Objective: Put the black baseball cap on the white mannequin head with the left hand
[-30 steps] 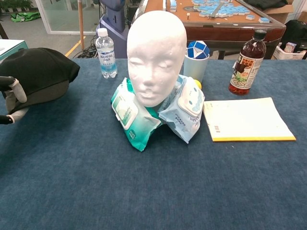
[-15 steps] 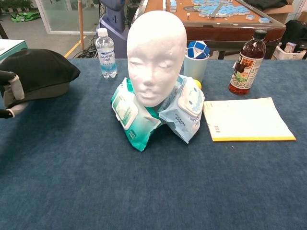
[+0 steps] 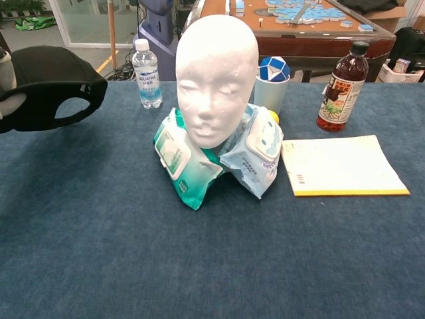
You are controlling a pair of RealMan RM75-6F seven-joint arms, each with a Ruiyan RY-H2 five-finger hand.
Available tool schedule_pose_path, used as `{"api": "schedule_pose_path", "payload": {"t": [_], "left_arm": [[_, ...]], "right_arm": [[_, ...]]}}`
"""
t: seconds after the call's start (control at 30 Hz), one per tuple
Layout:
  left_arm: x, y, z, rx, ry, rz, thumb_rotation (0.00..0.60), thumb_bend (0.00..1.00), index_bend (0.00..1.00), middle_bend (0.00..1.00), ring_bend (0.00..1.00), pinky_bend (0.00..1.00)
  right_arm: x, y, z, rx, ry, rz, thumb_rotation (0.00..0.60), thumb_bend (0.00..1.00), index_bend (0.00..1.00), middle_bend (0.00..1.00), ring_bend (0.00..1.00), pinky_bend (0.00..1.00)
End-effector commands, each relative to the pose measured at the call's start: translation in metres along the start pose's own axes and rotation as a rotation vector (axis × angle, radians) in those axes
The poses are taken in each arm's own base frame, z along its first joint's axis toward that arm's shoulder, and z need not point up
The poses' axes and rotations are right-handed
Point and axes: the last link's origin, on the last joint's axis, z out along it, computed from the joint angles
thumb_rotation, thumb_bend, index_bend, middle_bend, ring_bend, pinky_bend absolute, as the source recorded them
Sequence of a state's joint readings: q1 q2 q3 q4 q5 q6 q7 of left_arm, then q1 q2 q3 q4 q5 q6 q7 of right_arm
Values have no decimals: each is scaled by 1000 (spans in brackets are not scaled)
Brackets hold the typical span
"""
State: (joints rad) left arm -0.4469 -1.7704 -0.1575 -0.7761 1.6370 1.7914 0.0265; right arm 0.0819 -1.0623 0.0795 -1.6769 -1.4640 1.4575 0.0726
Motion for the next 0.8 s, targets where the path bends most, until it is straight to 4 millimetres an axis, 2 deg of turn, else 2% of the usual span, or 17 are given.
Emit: {"api": "schedule_pose_path", "payload": {"t": [0.03,0.4,0.8], "left_arm": [[9,0,12,-33,42,26,600,310,785,834,534,641],[35,2,44,-107,136,106,600,310,819,856,551,657],[66,25,83,-197,252,127,600,311,833,869,563,665]], "right_arm": [[0,0,0,0,2,1,600,0,89,206,81,136],[3,1,-2,4,11,8,600,0,89,206,81,136],[5,1,-3,7,19,12,600,0,89,206,81,136]]}}
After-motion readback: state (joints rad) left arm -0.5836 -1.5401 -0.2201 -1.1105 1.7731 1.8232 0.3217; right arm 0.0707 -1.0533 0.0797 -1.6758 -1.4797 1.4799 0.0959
